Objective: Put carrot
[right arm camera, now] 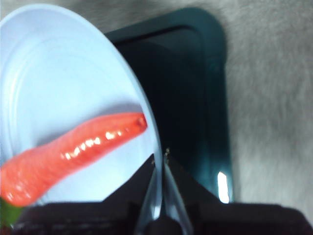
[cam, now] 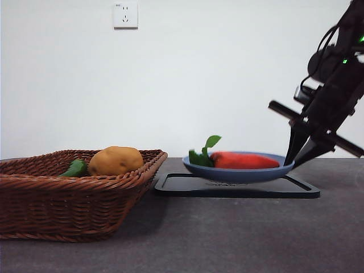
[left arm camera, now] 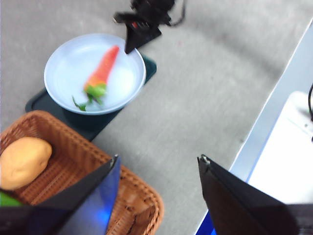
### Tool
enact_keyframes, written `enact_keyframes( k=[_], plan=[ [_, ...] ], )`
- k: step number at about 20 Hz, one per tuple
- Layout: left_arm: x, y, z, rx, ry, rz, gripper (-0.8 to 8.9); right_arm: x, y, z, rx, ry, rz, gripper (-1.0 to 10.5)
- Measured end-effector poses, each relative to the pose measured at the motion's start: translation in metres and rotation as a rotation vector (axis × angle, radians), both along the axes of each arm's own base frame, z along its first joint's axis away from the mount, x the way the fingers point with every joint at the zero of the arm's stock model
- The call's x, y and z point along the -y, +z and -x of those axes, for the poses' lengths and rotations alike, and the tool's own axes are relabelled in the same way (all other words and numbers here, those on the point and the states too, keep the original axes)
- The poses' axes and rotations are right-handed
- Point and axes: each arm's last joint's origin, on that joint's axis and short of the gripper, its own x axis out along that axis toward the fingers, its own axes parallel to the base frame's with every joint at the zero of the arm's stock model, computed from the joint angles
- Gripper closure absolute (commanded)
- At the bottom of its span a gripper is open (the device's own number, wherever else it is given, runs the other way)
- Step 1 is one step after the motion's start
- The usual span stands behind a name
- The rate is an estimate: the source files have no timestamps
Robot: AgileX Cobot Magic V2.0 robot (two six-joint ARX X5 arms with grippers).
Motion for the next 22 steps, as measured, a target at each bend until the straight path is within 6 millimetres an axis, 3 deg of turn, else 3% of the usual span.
enact_keyframes(
  k=[3, 8, 14, 17, 20, 22],
  plan=[
    [0.001, 0.001, -0.001, 0.015, 0.006, 0.012, 5.29, 0.002, -0.008, -0.002, -0.027, -0.006, 0.003, 9.3],
    [0.003, 0.007, -0.004, 0.079, 0.042, 0.052, 5.29, 0.005, -0.008, -0.003, -0.026, -0.012, 0.001, 7.4],
    [0.009, 0.016, -0.011, 0.18, 0.078, 0.121, 5.29, 0.008, -0.002, 0.001, -0.036, -0.015, -0.004, 7.4],
    [0.019, 0.017, -0.027, 0.298, 0.16, 0.103, 5.52, 0.013, 0.033, 0.021, -0.048, -0.015, -0.001, 8.2],
    [0.03, 0.012, -0.055, 0.369, 0.289, 0.088, 8.22, 0.013, 0.07, 0.05, -0.041, 0.05, 0.027, 9.4],
    [0.034, 0.0, -0.076, 0.354, 0.334, 0.053, 8.07, 0.004, 0.095, 0.07, 0.006, 0.119, 0.068, 9.4]
  ],
)
